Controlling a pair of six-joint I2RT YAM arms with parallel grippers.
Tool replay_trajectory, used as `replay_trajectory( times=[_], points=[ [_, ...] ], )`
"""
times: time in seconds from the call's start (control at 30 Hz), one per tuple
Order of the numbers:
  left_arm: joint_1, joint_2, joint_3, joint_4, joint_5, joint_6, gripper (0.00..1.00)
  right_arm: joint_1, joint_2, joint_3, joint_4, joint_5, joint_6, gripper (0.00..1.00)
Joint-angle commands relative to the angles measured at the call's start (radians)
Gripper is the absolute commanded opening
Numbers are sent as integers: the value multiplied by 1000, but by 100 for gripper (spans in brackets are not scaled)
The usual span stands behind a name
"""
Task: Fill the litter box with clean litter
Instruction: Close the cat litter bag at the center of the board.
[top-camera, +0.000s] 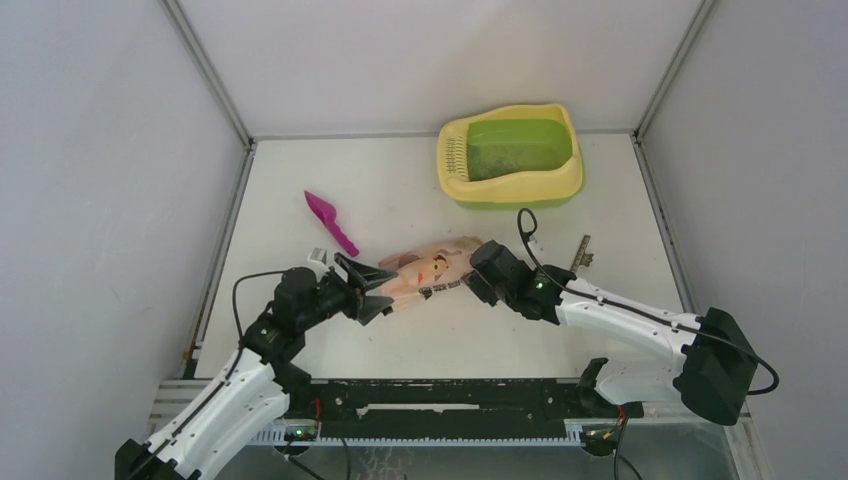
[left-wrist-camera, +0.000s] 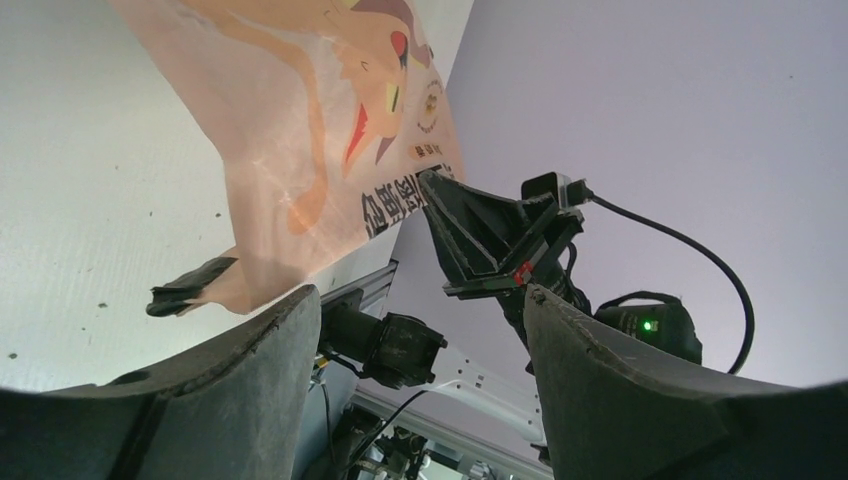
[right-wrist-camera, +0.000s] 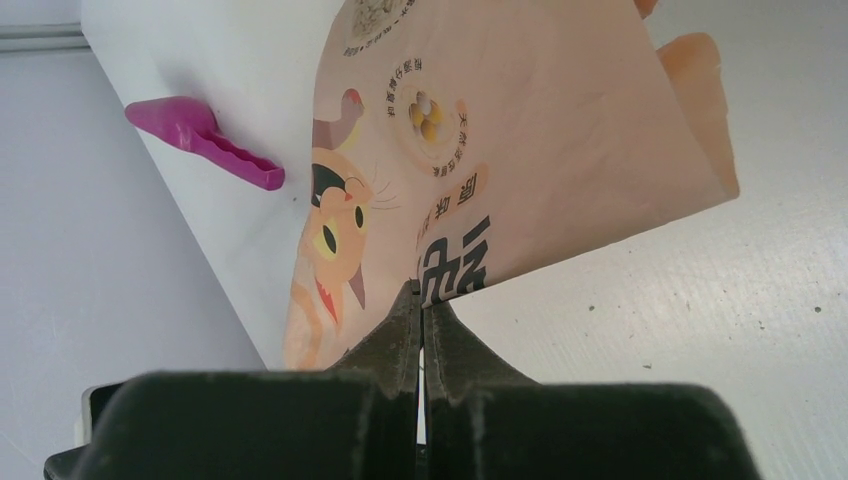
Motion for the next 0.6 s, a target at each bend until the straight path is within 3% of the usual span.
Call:
replay_trajectory(
  times=[0.0, 0.57],
  points=[
    [-19, -45, -11, 21, -36, -21, 78, -14, -17, 5, 53, -8, -28, 0],
    [-110, 62, -95, 197, -66, -93, 78, -27, -27, 4, 55, -13, -35, 0]
  ],
)
